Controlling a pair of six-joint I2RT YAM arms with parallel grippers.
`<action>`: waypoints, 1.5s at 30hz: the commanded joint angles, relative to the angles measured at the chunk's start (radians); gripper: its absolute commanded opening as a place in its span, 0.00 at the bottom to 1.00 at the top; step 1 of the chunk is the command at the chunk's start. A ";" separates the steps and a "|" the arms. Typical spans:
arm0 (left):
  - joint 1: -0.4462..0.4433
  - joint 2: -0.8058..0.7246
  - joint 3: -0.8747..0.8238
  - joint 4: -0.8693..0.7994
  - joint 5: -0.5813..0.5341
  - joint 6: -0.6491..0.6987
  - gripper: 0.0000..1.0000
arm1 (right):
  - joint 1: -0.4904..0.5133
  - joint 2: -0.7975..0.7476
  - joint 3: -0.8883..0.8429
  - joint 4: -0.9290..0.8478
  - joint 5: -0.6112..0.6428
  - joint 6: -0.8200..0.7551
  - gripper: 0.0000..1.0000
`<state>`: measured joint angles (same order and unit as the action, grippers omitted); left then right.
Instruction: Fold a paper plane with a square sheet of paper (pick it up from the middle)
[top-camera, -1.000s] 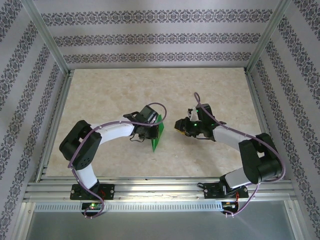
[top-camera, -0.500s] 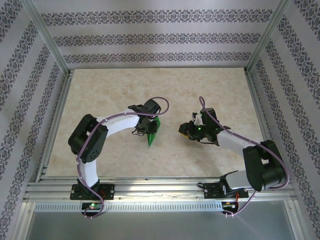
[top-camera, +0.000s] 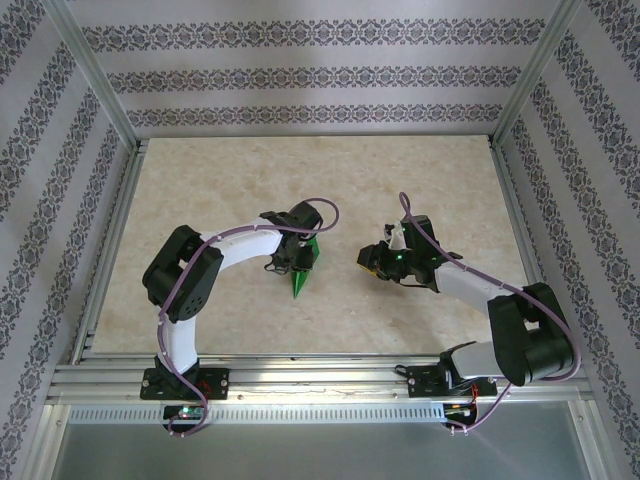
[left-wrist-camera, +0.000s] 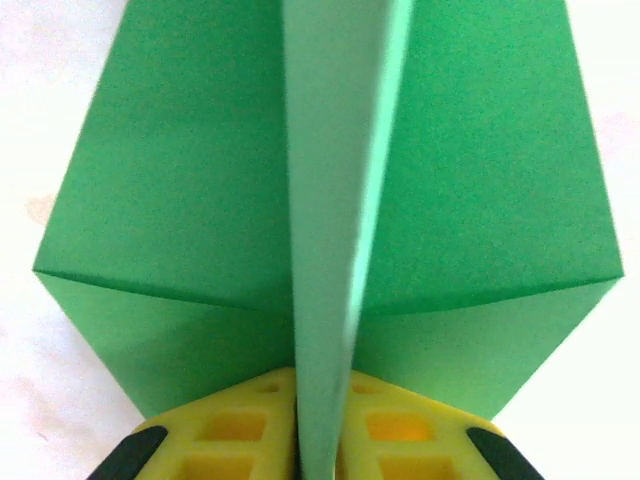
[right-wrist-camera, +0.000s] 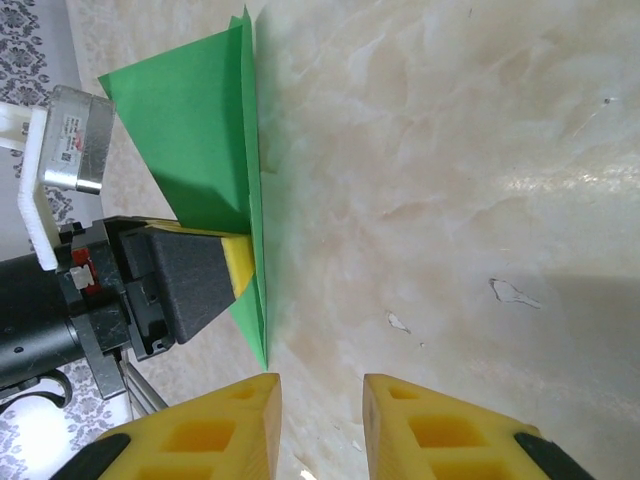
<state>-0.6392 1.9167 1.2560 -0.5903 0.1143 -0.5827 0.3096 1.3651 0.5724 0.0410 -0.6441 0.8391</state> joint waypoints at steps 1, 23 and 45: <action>0.010 -0.006 -0.026 -0.001 -0.038 -0.009 0.16 | -0.004 -0.031 -0.014 0.000 -0.012 0.009 0.28; -0.011 0.019 -0.058 0.038 -0.124 -0.144 0.33 | 0.002 -0.191 0.047 -0.229 0.100 -0.117 0.40; -0.096 0.086 0.105 -0.075 -0.241 -0.285 0.39 | -0.154 -0.396 0.081 -0.454 0.146 -0.339 0.64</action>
<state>-0.7204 1.9812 1.3327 -0.5819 -0.1028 -0.8474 0.1726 0.9611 0.6682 -0.3965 -0.4644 0.5293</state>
